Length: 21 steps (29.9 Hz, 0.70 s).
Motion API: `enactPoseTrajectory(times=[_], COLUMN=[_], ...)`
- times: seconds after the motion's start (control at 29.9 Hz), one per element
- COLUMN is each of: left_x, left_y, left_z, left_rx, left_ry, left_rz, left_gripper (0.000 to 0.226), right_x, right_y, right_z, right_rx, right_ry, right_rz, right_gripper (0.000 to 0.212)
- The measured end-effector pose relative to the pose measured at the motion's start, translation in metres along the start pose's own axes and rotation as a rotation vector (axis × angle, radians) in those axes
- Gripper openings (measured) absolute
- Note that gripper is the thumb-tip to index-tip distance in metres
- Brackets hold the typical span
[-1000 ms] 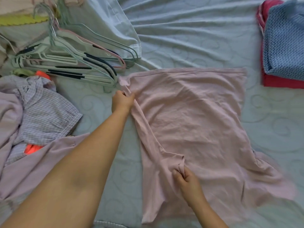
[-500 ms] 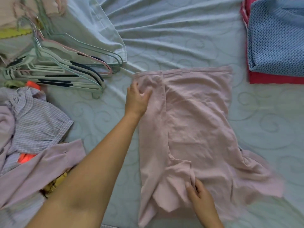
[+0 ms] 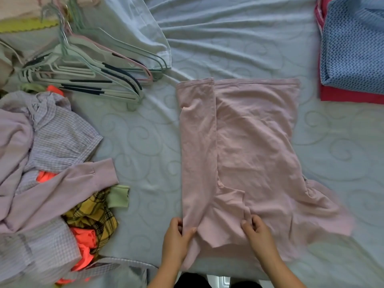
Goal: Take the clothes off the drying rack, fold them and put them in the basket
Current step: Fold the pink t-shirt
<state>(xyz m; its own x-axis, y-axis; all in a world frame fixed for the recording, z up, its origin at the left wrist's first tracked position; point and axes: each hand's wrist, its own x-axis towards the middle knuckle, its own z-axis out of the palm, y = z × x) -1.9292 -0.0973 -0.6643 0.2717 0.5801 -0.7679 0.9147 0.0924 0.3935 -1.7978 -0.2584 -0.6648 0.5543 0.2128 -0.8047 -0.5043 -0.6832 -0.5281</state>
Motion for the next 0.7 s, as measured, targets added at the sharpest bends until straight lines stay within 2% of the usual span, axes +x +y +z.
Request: enactPoseTrajectory(times=[0.13, 0.27, 0.37, 0.4, 0.43, 0.47, 0.53, 0.6, 0.67, 0.7], left_x=[-0.002, -0.001, 0.001, -0.001, -0.003, -0.004, -0.010, -0.016, -0.008, 0.002], left_y=[-0.017, -0.033, -0.035, -0.032, -0.028, -0.026, -0.016, 0.007, 0.022, 0.023], left_z=[-0.005, -0.015, -0.017, -0.016, -0.016, -0.013, -0.006, 0.001, 0.004, 0.006], left_rx=[-0.069, -0.102, 0.037, 0.152, 0.313, 0.449, 0.532, 0.605, 0.744, 0.837], left_ry=[-0.069, -0.029, -0.048, -0.033, 0.033, 0.136, 0.216, 0.106, -0.032, -0.074], left_rz=[0.020, 0.050, 0.065, 0.073, 0.134, 0.278, 0.624, 0.820, 0.916, 0.939], left_gripper=[0.024, 0.023, 0.025, 0.023, 0.026, 0.035, 0.050, 0.059, 0.064, 0.069], right_x=[-0.009, -0.012, -0.013, -0.013, -0.014, -0.014, -0.013, -0.012, -0.007, -0.004], right_y=[0.008, 0.019, 0.020, 0.019, 0.016, 0.012, 0.003, -0.006, -0.007, -0.007], right_z=[0.006, 0.000, -0.001, -0.001, -0.001, 0.000, 0.003, 0.012, 0.019, 0.020], right_rx=[-0.013, -0.130, -0.239, -0.282, -0.360, -0.457, -0.565, -0.601, -0.726, -0.793], right_ry=[0.033, 0.123, 0.080, 0.035, 0.004, 0.037, 0.264, 0.335, 0.274, 0.270], right_rz=[-0.008, -0.019, 0.003, 0.017, 0.026, -0.004, -0.271, -0.550, -0.624, -0.598], right_gripper=[0.018, 0.020, 0.016, 0.014, 0.018, 0.022, 0.028, 0.038, 0.043, 0.043])
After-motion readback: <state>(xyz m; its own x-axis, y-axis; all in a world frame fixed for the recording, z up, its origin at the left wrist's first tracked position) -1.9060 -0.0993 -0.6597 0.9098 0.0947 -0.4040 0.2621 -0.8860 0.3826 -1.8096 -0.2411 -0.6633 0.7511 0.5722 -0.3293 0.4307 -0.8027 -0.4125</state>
